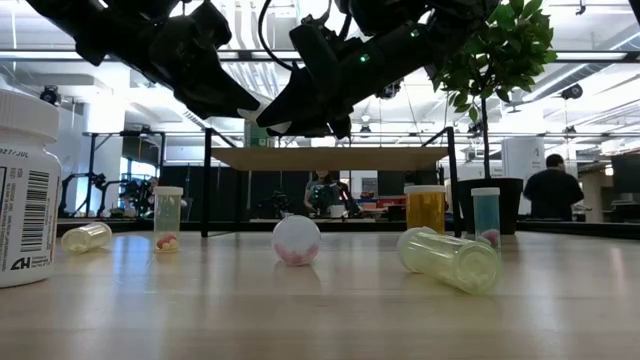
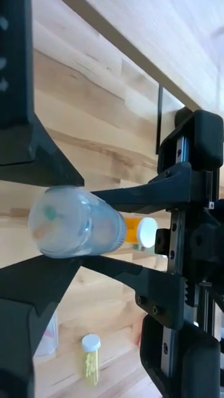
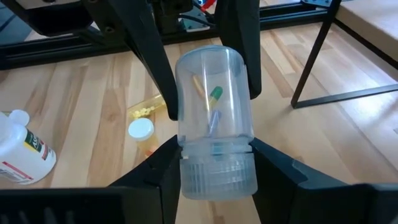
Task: Pick and place medicine bottles onto shelf by color
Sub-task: Put the transparent pill bottle on the shelf
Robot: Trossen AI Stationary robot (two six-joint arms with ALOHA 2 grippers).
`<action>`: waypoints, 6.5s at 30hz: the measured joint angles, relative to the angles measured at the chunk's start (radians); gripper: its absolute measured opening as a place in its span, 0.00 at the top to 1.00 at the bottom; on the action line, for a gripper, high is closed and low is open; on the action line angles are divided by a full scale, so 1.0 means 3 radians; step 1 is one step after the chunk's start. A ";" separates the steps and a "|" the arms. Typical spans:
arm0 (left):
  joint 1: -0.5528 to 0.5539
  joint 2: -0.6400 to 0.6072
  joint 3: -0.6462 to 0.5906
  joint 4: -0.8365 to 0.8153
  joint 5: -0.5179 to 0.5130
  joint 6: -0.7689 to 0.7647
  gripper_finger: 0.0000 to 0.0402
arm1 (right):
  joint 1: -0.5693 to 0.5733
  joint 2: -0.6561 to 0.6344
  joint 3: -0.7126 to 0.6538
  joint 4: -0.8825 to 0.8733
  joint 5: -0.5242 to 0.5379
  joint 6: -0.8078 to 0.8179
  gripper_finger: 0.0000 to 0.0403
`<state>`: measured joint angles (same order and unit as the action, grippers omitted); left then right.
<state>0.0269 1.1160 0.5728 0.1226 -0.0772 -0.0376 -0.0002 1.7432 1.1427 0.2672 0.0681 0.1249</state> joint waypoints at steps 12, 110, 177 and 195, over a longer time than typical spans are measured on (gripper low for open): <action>0.0000 0.0000 0.0017 -0.0004 -0.0003 0.0089 0.65 | 0.0000 0.0000 0.0000 0.0004 0.0009 0.0005 0.63; 0.0020 0.0662 -0.0919 0.4520 0.0123 -0.0203 0.65 | -0.0103 -0.0175 -0.0559 0.2884 -0.0254 -0.0293 0.66; 0.0277 -0.1727 -0.0926 0.0259 -0.1510 -0.0209 0.44 | -0.0969 0.1041 0.2551 -0.1914 0.0282 -0.0655 0.68; 0.0277 -0.1720 -0.0928 0.0258 -0.1465 -0.0294 0.44 | -0.0969 0.1277 0.3156 -0.2509 0.0266 -0.0684 0.54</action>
<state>0.1101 0.5999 0.2943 0.2001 -0.5166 -0.1257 -0.2909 2.1262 2.0895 -0.4854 0.1478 -0.0804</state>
